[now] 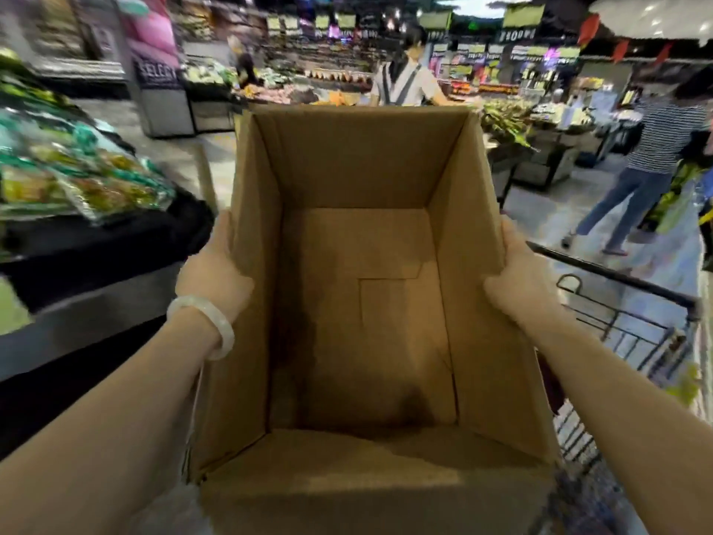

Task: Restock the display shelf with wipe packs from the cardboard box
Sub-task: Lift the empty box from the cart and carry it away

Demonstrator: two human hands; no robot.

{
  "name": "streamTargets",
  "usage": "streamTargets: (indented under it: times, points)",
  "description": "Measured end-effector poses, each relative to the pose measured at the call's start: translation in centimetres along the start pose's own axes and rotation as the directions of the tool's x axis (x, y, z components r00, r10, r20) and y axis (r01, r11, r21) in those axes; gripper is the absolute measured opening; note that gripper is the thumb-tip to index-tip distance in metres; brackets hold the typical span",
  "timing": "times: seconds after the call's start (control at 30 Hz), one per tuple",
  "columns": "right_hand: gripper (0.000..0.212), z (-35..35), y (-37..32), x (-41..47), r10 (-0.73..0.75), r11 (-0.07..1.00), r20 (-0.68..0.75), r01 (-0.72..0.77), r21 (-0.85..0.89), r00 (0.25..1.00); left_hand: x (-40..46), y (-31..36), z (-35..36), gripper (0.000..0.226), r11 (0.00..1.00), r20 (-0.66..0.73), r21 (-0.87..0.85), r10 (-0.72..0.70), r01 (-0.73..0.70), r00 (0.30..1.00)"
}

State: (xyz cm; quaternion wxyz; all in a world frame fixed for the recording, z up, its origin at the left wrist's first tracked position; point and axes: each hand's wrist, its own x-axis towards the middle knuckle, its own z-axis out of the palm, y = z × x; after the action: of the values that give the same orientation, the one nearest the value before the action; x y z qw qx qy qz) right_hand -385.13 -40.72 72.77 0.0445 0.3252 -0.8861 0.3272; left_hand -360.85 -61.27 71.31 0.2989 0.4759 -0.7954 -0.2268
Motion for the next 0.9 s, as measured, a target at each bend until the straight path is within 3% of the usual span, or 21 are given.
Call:
streamTargets:
  times: [0.17, 0.33, 0.47, 0.57, 0.9]
  points:
    - [0.077, 8.9, -9.5, -0.6, -0.206, 0.977, 0.162, 0.194, 0.088, 0.965, -1.6, -9.8, -8.6, 0.084, 0.972, -0.145, 0.082, -0.208, 0.221, 0.967]
    - [0.062, 17.9, -20.9, -4.0, -0.395, 0.912, 0.287, 0.336, 0.235, 0.873, -4.6, -19.4, -17.4, 0.081, 0.879, -0.302, 0.135, -0.402, 0.456, 0.864]
    - [0.059, 23.9, -30.7, -8.3, -0.454, 0.88, 0.404, 0.329, 0.342, 0.794, -7.2, -26.5, -24.4, 0.085, 0.792, -0.406, 0.097, -0.521, 0.603, 0.751]
    - [0.077, 27.2, -37.1, -12.8, -0.533, 0.846, 0.428, 0.438, 0.305, 0.73, -9.5, -31.6, -29.4, 0.087, 0.732, -0.463, 0.063, -0.58, 0.678, 0.67]
    - [0.086, 37.3, -57.3, -26.3, -0.735, 0.669, 0.518, 0.589, 0.453, 0.437, -20.1, -44.0, -43.1, 0.09, 0.529, -0.688, -0.052, -0.634, 0.847, 0.354]
